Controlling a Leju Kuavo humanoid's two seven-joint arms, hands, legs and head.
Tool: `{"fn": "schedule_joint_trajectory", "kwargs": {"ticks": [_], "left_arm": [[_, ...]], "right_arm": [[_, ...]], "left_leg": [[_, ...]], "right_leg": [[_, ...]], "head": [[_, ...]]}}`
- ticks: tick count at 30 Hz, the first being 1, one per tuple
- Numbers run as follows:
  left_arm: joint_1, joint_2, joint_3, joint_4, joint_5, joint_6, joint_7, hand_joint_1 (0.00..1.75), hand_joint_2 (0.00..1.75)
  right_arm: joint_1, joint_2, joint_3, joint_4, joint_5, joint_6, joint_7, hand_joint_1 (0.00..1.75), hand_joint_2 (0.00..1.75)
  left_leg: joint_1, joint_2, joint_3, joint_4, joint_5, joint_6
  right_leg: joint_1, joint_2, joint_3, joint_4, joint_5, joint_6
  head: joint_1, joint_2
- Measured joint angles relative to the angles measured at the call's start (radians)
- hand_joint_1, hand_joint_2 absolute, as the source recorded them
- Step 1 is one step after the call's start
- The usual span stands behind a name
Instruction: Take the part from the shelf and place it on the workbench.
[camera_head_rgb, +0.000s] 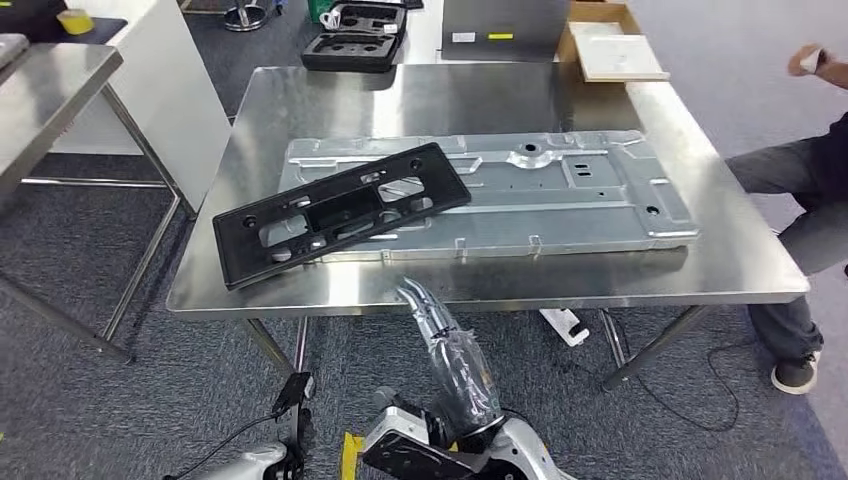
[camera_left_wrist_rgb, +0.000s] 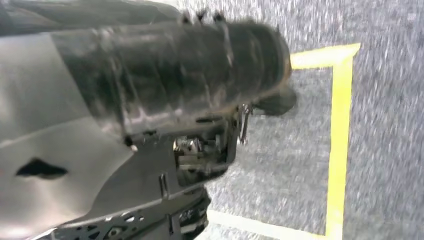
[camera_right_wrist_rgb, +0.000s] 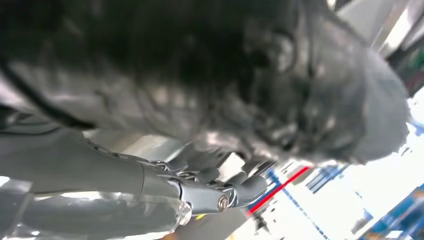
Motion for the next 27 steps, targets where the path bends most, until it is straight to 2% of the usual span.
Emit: {"fn": "schedule_joint_trajectory", "kwargs": {"ticks": [1, 2, 4, 5, 6, 7, 8, 9, 10, 11, 12, 13, 14, 15, 16, 17, 18, 20, 21, 22, 23, 24, 25, 26, 27], "left_arm": [[0.003, 0.002, 0.0, 0.0, -0.005, -0.007, 0.002, 0.0, 0.0], [0.006, 0.004, 0.0, 0.0, -0.01, -0.013, 0.007, 0.0, 0.0], [0.009, 0.008, 0.0, 0.0, -0.027, -0.027, 0.018, 0.0, 0.0], [0.01, 0.009, 0.0, 0.0, -0.044, -0.039, 0.025, 0.0, 0.0], [0.012, 0.01, -0.003, 0.0, -0.067, -0.054, 0.027, 0.0, 0.0], [0.022, 0.01, -0.008, 0.0, -0.093, -0.07, 0.018, 0.0, 0.0], [0.041, 0.008, -0.013, 0.0, -0.114, -0.081, -0.011, 0.0, 0.0], [0.069, 0.005, -0.02, -0.001, -0.129, -0.085, -0.057, 0.0, 0.0], [0.102, 0.002, -0.025, -0.002, -0.135, -0.083, -0.11, 0.0, 0.0], [0.136, -0.002, -0.028, -0.002, -0.138, -0.079, -0.157, 0.0, 0.0], [0.164, -0.004, -0.03, -0.003, -0.14, -0.077, -0.185, 0.0, 0.0], [0.185, -0.007, -0.032, -0.003, -0.142, -0.076, -0.196, 0.0, 0.0], [0.198, -0.009, -0.033, -0.003, -0.145, -0.076, -0.195, 0.0, 0.0], [0.206, -0.012, -0.034, -0.003, -0.147, -0.078, -0.188, 0.0, 0.0], [0.209, -0.015, -0.035, -0.003, -0.149, -0.08, -0.178, 0.0, 0.0], [0.212, -0.017, -0.038, -0.003, -0.151, -0.082, -0.167, 0.0, 0.0], [0.213, -0.018, -0.041, -0.003, -0.152, -0.083, -0.155, 0.0, 0.0], [0.215, -0.019, -0.05, -0.003, -0.16, -0.084, -0.13, 0.0, 0.0], [0.216, -0.02, -0.055, -0.003, -0.167, -0.083, -0.117, 0.0, 0.0], [0.216, -0.022, -0.06, -0.003, -0.175, -0.081, -0.103, 0.0, 0.0], [0.217, -0.023, -0.066, -0.003, -0.183, -0.078, -0.09, 0.0, 0.0], [0.218, -0.024, -0.072, -0.003, -0.192, -0.075, -0.079, 0.0, 0.0], [0.218, -0.025, -0.078, -0.003, -0.198, -0.072, -0.07, 0.0, 0.0], [0.219, -0.025, -0.084, -0.003, -0.202, -0.069, -0.064, 0.0, 0.0], [0.219, -0.024, -0.09, -0.003, -0.206, -0.066, -0.06, 0.0, 0.0]], "right_arm": [[0.018, -0.011, -0.014, -0.007, -0.002, -0.004, 0.001, 0.0, 0.0], [0.035, -0.02, -0.026, -0.014, -0.002, -0.009, 0.003, 0.0, 0.0], [0.066, -0.037, -0.05, -0.034, 0.005, -0.024, 0.013, 0.0, 0.0], [0.083, -0.045, -0.064, -0.047, 0.019, -0.042, 0.03, 0.0, 0.0], [0.104, -0.054, -0.081, -0.058, 0.042, -0.068, 0.057, 0.0, 0.0], [0.128, -0.064, -0.099, -0.069, 0.072, -0.099, 0.091, 0.0, 0.0], [0.159, -0.076, -0.12, -0.084, 0.102, -0.128, 0.124, 0.0, 0.0], [0.196, -0.09, -0.143, -0.104, 0.125, -0.15, 0.147, 0.0, 0.0], [0.236, -0.105, -0.166, -0.129, 0.138, -0.163, 0.158, 0.0, 0.0], [0.274, -0.119, -0.189, -0.157, 0.144, -0.17, 0.158, 0.0, 0.0], [0.307, -0.13, -0.213, -0.181, 0.146, -0.173, 0.154, 0.0, 0.0], [0.33, -0.138, -0.234, -0.201, 0.147, -0.174, 0.148, 0.0, 0.0], [0.345, -0.144, -0.252, -0.218, 0.149, -0.175, 0.144, 0.0, 0.0], [0.355, -0.15, -0.266, -0.233, 0.152, -0.175, 0.141, 0.0, 0.0], [0.364, -0.155, -0.276, -0.247, 0.155, -0.175, 0.141, 0.0, 0.0], [0.371, -0.159, -0.283, -0.26, 0.158, -0.175, 0.141, 0.0, 0.0], [0.378, -0.163, -0.29, -0.273, 0.16, -0.175, 0.141, 0.0, 0.0], [0.387, -0.168, -0.304, -0.296, 0.162, -0.175, 0.142, 0.0, 0.0], [0.391, -0.171, -0.311, -0.307, 0.163, -0.175, 0.143, 0.0, 0.0], [0.395, -0.175, -0.318, -0.316, 0.164, -0.175, 0.144, 0.0, 0.0], [0.399, -0.178, -0.323, -0.324, 0.166, -0.175, 0.146, 0.0, 0.0], [0.402, -0.18, -0.327, -0.331, 0.168, -0.175, 0.147, 0.0, 0.0], [0.404, -0.183, -0.331, -0.338, 0.171, -0.175, 0.15, 0.0, 0.0], [0.406, -0.185, -0.334, -0.345, 0.174, -0.175, 0.154, 0.0, 0.0], [0.407, -0.187, -0.337, -0.353, 0.177, -0.175, 0.159, 0.0, 0.0]], "left_leg": [[0.001, 0.0, -0.004, -0.005, -0.012, -0.004], [0.001, -0.001, -0.014, 0.011, -0.051, -0.006], [0.001, -0.001, -0.042, 0.12, -0.186, -0.01], [0.0, -0.001, -0.05, 0.195, -0.235, -0.013], [0.0, -0.001, -0.05, 0.264, -0.254, -0.015], [-0.001, -0.001, -0.039, 0.313, -0.246, -0.014], [-0.003, -0.001, -0.013, 0.333, -0.222, -0.011], [-0.005, -0.001, 0.035, 0.315, -0.203, -0.004], [-0.01, 0.0, 0.102, 0.26, -0.21, 0.007], [-0.014, 0.001, 0.178, 0.177, -0.239, 0.017], [-0.019, 0.002, 0.241, 0.103, -0.272, 0.026], [-0.024, 0.002, 0.279, 0.049, -0.297, 0.032], [-0.028, 0.003, 0.294, 0.018, -0.303, 0.036], [-0.029, 0.003, 0.289, 0.01, -0.293, 0.042], [-0.028, 0.003, 0.284, 0.0, -0.279, 0.049], [-0.024, 0.004, 0.276, -0.009, -0.266, 0.056], [-0.021, 0.006, 0.265, -0.016, -0.25, 0.063], [-0.019, 0.007, 0.234, -0.019, -0.222, 0.069], [-0.018, 0.007, 0.215, -0.018, -0.206, 0.068], [-0.017, 0.007, 0.195, -0.018, -0.191, 0.066], [-0.014, 0.007, 0.173, -0.016, -0.175, 0.061], [-0.01, 0.007, 0.152, -0.013, -0.16, 0.056], [-0.007, 0.007, 0.132, -0.009, -0.146, 0.049], [-0.005, 0.005, 0.114, -0.002, -0.134, 0.041], [-0.004, 0.004, 0.101, 0.005, -0.123, 0.032]], "right_leg": [[-0.001, -0.001, -0.014, -0.001, 0.021, -0.007], [-0.002, -0.002, -0.032, -0.003, 0.045, -0.012], [-0.003, -0.003, -0.071, -0.003, 0.08, -0.018], [-0.002, -0.004, -0.089, -0.002, 0.095, -0.02], [0.001, -0.006, -0.107, -0.001, 0.11, -0.02], [0.004, -0.007, -0.126, 0.001, 0.124, -0.02], [0.007, -0.009, -0.145, 0.004, 0.137, -0.02], [0.01, -0.01, -0.165, 0.008, 0.148, -0.02], [0.011, -0.009, -0.181, 0.012, 0.157, -0.019], [0.013, -0.009, -0.191, 0.016, 0.164, -0.017], [0.013, -0.009, -0.198, 0.019, 0.171, -0.013], [0.011, -0.009, -0.2, 0.018, 0.179, -0.008], [0.008, -0.011, -0.202, 0.016, 0.188, -0.002], [0.007, -0.013, -0.203, 0.012, 0.197, 0.005], [0.005, -0.011, -0.206, 0.012, 0.195, 0.011], [0.004, -0.008, -0.211, 0.024, 0.173, 0.018], [0.002, -0.004, -0.22, 0.052, 0.132, 0.024], [-0.007, 0.001, -0.239, 0.156, 0.026, 0.036], [-0.012, 0.002, -0.244, 0.213, -0.002, 0.041], [-0.016, 0.002, -0.241, 0.255, -0.002, 0.046], [-0.021, 0.002, -0.227, 0.274, 0.023, 0.052], [-0.026, 0.002, -0.199, 0.26, 0.061, 0.058], [-0.031, 0.003, -0.155, 0.217, 0.089, 0.064], [-0.035, 0.005, -0.095, 0.145, 0.091, 0.071], [-0.037, 0.009, -0.038, 0.063, 0.07, 0.072]], "head": [[0.003, 0.0], [0.003, 0.0], [-0.001, 0.0], [-0.004, 0.0], [-0.006, 0.0], [-0.006, 0.0], [-0.008, 0.0], [-0.007, 0.0], [-0.008, 0.0], [-0.007, 0.0], [-0.007, 0.0], [-0.007, 0.0], [-0.008, 0.0], [-0.008, 0.0], [-0.008, 0.0], [-0.006, 0.0], [-0.002, 0.0], [0.002, 0.0], [0.003, 0.0], [0.002, 0.0], [0.002, 0.0], [0.002, 0.0], [0.003, 0.0], [0.004, 0.0], [0.004, 0.0]]}}
